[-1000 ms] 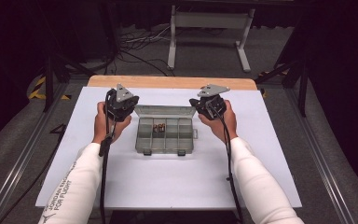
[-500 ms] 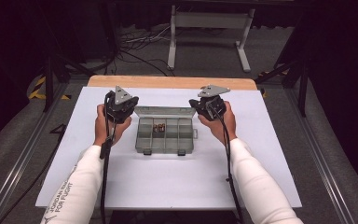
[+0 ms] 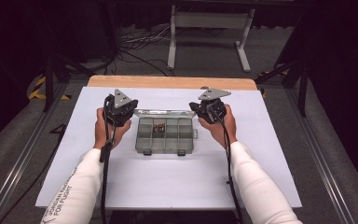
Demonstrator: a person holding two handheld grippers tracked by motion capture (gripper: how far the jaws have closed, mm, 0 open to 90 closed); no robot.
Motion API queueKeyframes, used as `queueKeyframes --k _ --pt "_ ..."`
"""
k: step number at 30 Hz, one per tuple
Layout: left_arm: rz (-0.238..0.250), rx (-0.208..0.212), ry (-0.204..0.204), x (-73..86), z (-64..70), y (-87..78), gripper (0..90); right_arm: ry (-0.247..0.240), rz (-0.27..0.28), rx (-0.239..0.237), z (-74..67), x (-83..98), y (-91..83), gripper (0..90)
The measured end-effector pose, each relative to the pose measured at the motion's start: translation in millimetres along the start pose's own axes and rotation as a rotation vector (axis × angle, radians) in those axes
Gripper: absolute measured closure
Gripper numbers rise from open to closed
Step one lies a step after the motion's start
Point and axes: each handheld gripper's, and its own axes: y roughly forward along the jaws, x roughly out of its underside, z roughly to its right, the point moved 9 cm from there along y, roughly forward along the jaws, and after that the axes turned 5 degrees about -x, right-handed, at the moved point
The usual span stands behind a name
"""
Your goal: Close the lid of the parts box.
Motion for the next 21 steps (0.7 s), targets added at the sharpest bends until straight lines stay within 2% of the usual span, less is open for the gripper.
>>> queueKeyframes --k 7,8,14,15,21 --pt "-0.002 -0.004 0.005 3.2 1.6 -2.1 89.2 0.000 0.001 -0.008 -3.2 2.2 -1.2 90.0" --pt "0.003 0.002 -0.006 4.5 3.5 -2.4 89.3 -0.004 0.000 -0.008 -4.3 3.5 -1.7 90.0" --pt "0.001 -0.006 0.008 7.8 5.4 -5.1 89.3 -0.008 -0.003 -0.015 -7.6 7.0 -2.4 90.0" --pt "0.007 -0.001 -0.001 7.8 6.5 -5.1 89.3 -0.007 -0.004 -0.015 -8.1 7.6 -2.5 90.0" --pt "-0.001 -0.003 0.007 11.6 8.0 -7.1 89.3 -0.003 -0.004 -0.023 -11.6 10.9 -2.6 90.0"
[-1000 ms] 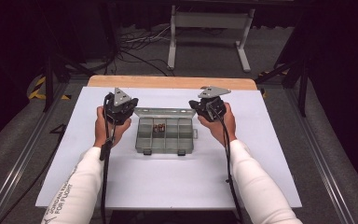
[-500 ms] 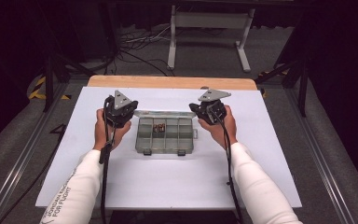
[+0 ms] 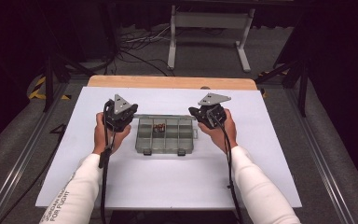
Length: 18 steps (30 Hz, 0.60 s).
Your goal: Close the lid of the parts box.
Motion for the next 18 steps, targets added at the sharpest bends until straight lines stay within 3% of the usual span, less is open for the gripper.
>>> queueKeyframes --k 7,12,18 --pt "0.002 0.019 0.004 6.3 3.9 -2.5 89.3 -0.007 -0.008 -0.004 -4.7 5.2 0.2 90.0" --pt "-0.009 0.041 0.065 12.3 15.4 -4.1 89.1 -0.020 -0.022 -0.015 -10.8 10.6 1.4 90.0" --pt "-0.017 0.077 0.088 18.0 22.1 -8.9 89.1 -0.032 -0.033 -0.023 -14.7 18.1 -0.4 90.0"
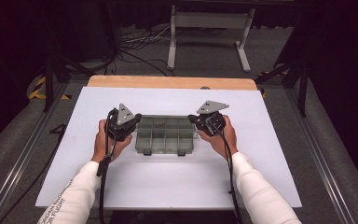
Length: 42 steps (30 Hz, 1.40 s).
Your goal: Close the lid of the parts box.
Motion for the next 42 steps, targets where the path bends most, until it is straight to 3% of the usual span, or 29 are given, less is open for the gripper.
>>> queueKeyframes --k 13,26,34,36,38,42 --pt "-0.022 0.055 0.035 18.7 9.5 -10.1 88.6 -0.039 -0.016 -0.038 -14.5 14.9 -3.1 90.0" --pt "-0.022 0.078 0.048 37.3 18.8 -12.1 89.3 -0.057 -0.024 -0.062 -30.7 30.9 -1.8 90.0" --pt "-0.025 0.085 0.071 41.4 24.3 -11.7 89.2 -0.045 -0.009 -0.079 -38.8 41.3 -0.5 90.0" --pt "-0.022 0.104 0.069 42.4 27.4 -12.2 89.4 -0.051 -0.008 -0.076 -40.6 43.5 -0.7 90.0" --pt "-0.026 0.101 0.091 43.4 28.2 -12.1 89.4 -0.064 -0.011 -0.072 -42.0 44.7 -1.3 90.0" --pt "-0.020 0.117 0.076 44.0 28.2 -13.2 89.4 -0.059 -0.008 -0.083 -45.3 45.9 -1.2 90.0"
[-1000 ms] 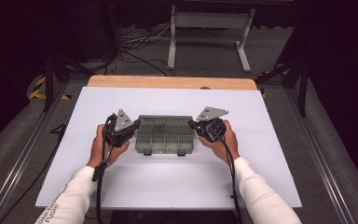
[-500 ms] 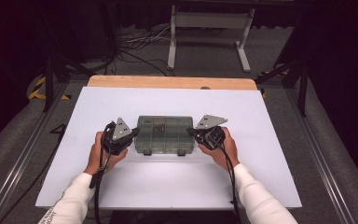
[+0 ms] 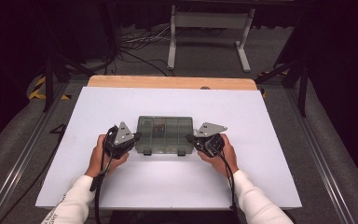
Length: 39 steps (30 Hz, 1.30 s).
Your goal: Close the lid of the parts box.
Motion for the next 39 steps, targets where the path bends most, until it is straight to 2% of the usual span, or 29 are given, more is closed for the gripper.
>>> queueKeyframes --k 8,12,14,17,20,23,30,33,39 --pt "-0.002 0.010 -0.007 3.6 0.4 -1.3 89.4 -0.023 0.002 0.009 -4.1 1.9 -3.1 90.0" --pt "-0.001 0.018 0.004 5.4 3.7 -4.2 89.3 -0.025 0.002 0.009 -6.9 6.0 -2.2 90.0" --pt "-0.019 0.028 0.030 7.7 5.2 -5.6 89.2 -0.031 0.005 0.014 -8.9 6.9 -1.8 90.0" --pt "-0.026 0.036 0.023 10.8 7.8 -5.4 89.2 -0.033 0.006 0.022 -9.5 7.1 -1.7 90.0" --pt "-0.018 0.043 0.025 11.5 7.5 -4.2 89.4 -0.029 0.005 0.022 -9.8 7.6 -1.6 90.0" --pt "-0.015 0.050 0.024 11.9 7.8 -4.1 89.4 -0.044 0.006 0.029 -10.1 7.5 -1.2 90.0" --pt "-0.012 0.048 0.031 11.5 7.7 -4.1 89.4 -0.034 0.017 0.024 -9.9 7.8 -1.4 90.0" --pt "-0.005 0.055 0.018 11.0 8.3 -4.3 89.3 -0.034 0.020 0.017 -10.7 7.2 -2.4 90.0" --pt "0.032 0.033 0.036 4.7 4.5 -11.0 89.3 -0.038 0.046 0.024 -9.7 1.0 -9.4 90.0"
